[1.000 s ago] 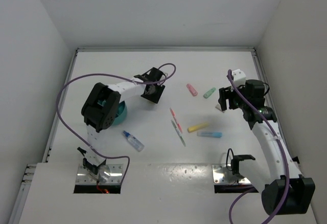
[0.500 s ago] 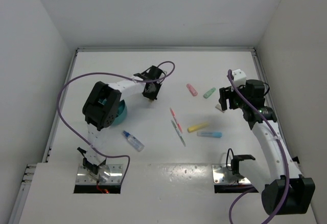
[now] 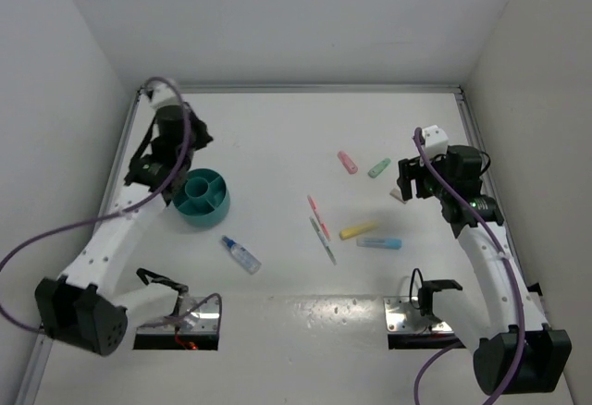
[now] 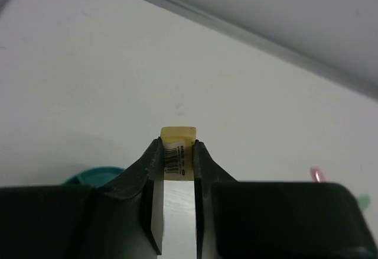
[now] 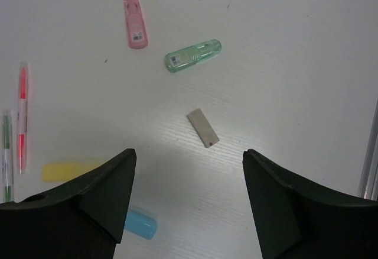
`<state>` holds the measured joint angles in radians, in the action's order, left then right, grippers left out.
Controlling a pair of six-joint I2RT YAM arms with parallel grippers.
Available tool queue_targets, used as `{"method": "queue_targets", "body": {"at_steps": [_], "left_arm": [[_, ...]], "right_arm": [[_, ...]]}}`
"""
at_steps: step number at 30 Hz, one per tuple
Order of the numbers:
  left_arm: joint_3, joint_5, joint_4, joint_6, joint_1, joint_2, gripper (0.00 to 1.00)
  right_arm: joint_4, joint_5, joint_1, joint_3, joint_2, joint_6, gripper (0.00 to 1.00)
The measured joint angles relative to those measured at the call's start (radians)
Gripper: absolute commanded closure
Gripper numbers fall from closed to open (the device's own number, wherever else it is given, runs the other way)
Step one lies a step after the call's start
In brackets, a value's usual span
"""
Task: Sort the stationery into containers
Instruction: Place the stationery in the storage box.
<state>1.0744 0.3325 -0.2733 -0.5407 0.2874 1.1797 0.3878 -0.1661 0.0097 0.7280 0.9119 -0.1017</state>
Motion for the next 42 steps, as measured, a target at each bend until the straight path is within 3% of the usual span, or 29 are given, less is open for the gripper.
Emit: {"method": "queue_targets", "body": {"at_steps": [4,10,16,29,38,42], "left_arm": [[-0.045,0.053,-0.011,-0.063,-0.145,-0.087,1.0],[-0.143,-0.009,-0.062,-0.09,-0.317,-0.019,1.0],[-0.179,-0.07,-0.1,-0.092,-0.418,-0.007,0.95],[-0.261,-0.259,-0.089,-0.039,-0.433,0.025,0.91],[-0.262,-0.303,-0.084,-0.011,-0.418,0.032,0.63],[-0.263,-0.311,-0.084,-0.008,-0.417,0.036,0.58]], "right_arm": [[0.004,-0.003,0.0,0.0,-0.008,0.0,0.27],[0.006,-0.003,0.0,0.0,-0.012,0.0,0.27],[0.006,-0.004,0.0,0.0,-0.013,0.0,0.27],[0.006,-0.006,0.0,0.0,-0.014,0.0,0.27],[0.007,-0.011,0.0,0.0,-0.014,0.0,0.27],[0.007,-0.01,0.0,0.0,-0.014,0.0,0.27]]}}
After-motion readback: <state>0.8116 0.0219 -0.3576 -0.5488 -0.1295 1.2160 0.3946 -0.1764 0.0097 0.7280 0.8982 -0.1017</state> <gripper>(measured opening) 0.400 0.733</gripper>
